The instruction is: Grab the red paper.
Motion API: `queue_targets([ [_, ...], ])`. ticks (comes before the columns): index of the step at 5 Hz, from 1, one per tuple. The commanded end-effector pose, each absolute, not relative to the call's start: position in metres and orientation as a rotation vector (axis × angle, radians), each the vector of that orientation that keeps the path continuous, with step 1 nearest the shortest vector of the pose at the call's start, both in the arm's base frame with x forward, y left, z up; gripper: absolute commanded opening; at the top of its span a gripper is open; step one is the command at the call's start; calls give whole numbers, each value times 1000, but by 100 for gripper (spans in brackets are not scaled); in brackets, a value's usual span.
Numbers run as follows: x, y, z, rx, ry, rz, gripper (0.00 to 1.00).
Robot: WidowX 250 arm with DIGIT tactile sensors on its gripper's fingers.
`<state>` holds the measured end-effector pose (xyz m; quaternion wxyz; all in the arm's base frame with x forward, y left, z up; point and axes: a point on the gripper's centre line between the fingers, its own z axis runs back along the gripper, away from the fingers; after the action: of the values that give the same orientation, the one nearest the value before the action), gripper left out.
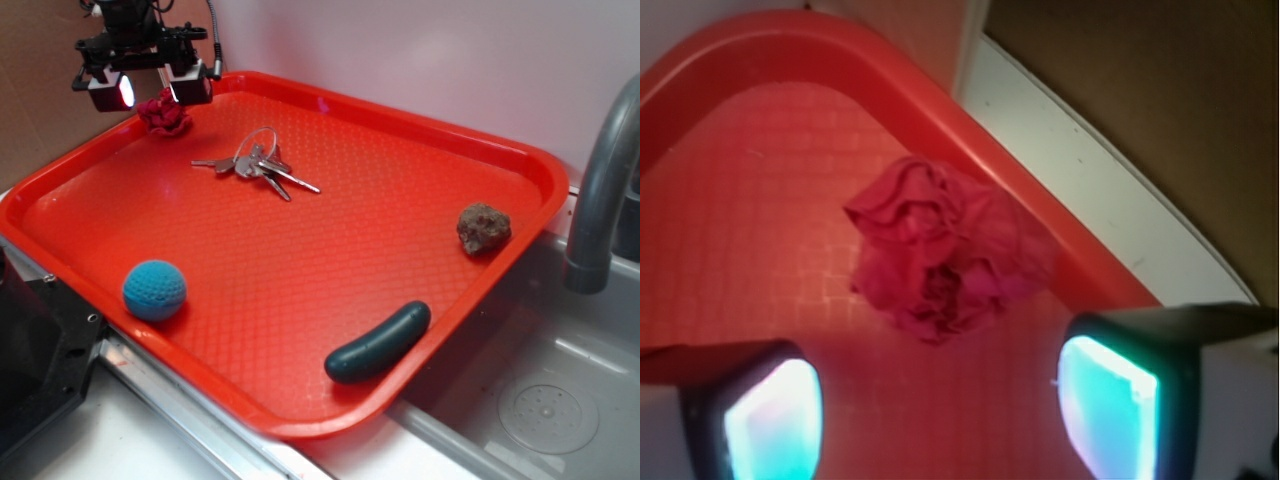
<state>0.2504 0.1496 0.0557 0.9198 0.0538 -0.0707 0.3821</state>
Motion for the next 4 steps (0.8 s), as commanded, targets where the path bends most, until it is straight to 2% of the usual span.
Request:
queue_targets([
  [1,252,161,75,85,-229,798,100],
  [2,259,163,80,66,-252,817,100],
  [4,272,169,58,76,-225,849,100],
])
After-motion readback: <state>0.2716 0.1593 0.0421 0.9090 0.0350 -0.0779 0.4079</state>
